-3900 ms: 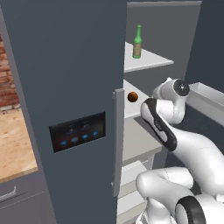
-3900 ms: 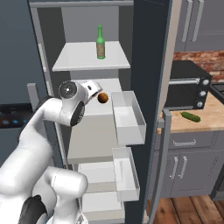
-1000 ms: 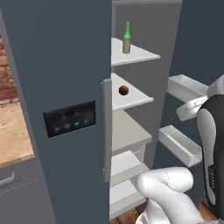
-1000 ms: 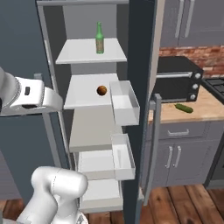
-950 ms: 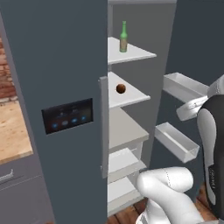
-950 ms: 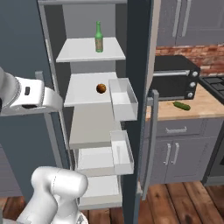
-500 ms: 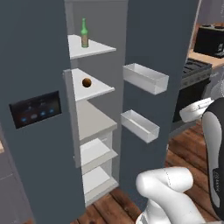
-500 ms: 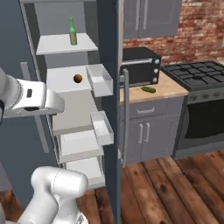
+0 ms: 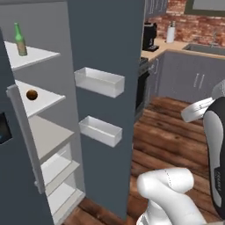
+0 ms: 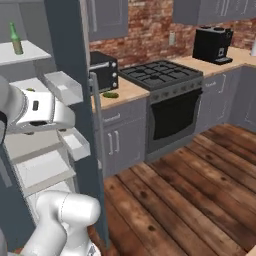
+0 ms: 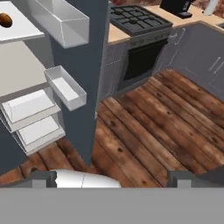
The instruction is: Place the beer on the top shelf of the fridge to keep it out of children's reach, and place the cucumber and orange on lower shelves for easy access.
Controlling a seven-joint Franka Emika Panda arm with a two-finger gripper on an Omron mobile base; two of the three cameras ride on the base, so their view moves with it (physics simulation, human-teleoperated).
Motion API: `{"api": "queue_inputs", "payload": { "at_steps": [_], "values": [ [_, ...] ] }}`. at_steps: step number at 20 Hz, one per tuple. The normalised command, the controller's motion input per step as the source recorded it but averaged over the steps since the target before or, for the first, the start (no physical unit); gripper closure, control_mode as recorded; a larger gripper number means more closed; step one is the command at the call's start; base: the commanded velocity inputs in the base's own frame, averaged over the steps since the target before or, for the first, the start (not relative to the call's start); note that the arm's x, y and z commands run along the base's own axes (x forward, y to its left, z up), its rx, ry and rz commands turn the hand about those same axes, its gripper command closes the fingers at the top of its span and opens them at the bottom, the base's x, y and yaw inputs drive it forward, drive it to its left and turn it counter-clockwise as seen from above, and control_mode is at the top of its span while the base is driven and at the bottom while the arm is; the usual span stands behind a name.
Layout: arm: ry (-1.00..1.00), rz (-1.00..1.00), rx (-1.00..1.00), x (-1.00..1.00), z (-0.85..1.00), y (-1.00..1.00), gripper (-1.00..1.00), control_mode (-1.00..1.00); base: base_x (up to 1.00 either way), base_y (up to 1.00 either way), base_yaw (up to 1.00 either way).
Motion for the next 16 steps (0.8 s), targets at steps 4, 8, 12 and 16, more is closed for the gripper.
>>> {"api": "queue_inputs", "payload": {
  "at_steps": [4,8,12,16],
  "values": [
    [0.00,0.00,0.00,0.00,0.00,0.00,-1.00,1.00,0.00,-0.47,-0.60],
    [0.00,0.00,0.00,0.00,0.00,0.00,-1.00,1.00,0.02,-0.55,-0.58],
    [0.00,0.00,0.00,0.00,0.00,0.00,-1.00,1.00,0.23,-0.50,-0.53],
    [0.00,0.00,0.00,0.00,0.00,0.00,-1.00,1.00,0.63,-0.20,-0.36]
  ]
}}
